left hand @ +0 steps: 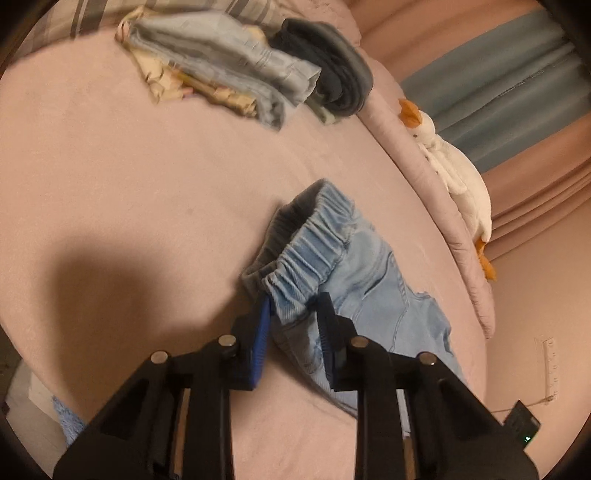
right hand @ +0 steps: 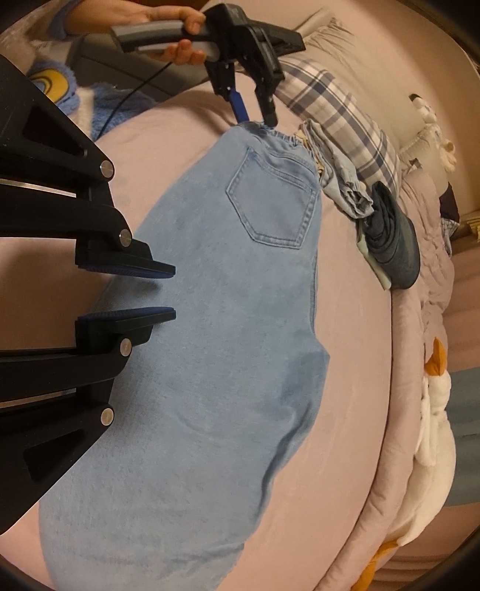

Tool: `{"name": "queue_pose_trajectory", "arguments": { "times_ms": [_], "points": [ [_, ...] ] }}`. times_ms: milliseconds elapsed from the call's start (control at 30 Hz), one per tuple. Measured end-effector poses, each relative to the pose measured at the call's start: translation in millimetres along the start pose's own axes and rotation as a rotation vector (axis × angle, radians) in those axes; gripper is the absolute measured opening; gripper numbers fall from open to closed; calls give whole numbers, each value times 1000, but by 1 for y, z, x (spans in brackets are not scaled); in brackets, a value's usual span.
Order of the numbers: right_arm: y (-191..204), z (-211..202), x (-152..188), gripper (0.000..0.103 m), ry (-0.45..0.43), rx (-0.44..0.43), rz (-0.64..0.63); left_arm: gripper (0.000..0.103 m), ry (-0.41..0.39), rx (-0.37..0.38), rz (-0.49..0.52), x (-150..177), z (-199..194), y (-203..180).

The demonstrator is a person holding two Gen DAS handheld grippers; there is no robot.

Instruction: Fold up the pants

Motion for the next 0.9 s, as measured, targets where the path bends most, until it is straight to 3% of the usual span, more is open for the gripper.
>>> {"name": "queue_pose_trajectory", "arguments": {
  "times_ms": [67,200,300,367,433,500,600,667,700,800,900],
  "points": [
    [1,0,-2,14,-2,5,-10,22,-60,0,74,-9,-9,-16],
    [4,0,-12,14,-17,15,-33,21,-136,56,118,-32,-22,-39],
    [6,4,-27,14,-51,-3,-26,21,-81,10,120,-29,-5,-30],
    [4,19,-27,14,-15,-3,4,22,-24,-41,96,-18,9,-7],
    [6,35,-16,14,67,-16,22,32,36,-78,54,-6,21,15],
    [9,46,-2,14,131,-17,10,51,37,-88,11,-5,19,28],
    [15,41,0,15,128,-13,-32,58,14,-117,16,-11,6,33],
    [15,34,-2,16,126,-24,-21,58,-2,-132,47,-13,-2,29],
    [13,31,-3,16,115,-18,-16,53,-18,-156,67,-14,-4,26],
    [0,21,-6,16,59,31,9,53,-96,-231,165,-23,-19,12],
    [-12,30,4,22,93,51,51,53,-135,-202,265,-23,-25,-19]
  ]
}}
Point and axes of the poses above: each gripper's, at about its wrist camera, not at the fingertips, and z roughly the way its jaws point, y to its left, x to its underside, the point moved 9 cm from there along z, roughly the way its jaws point, and after that the axes turned 4 degrees about -y, right-handed, at the moved point
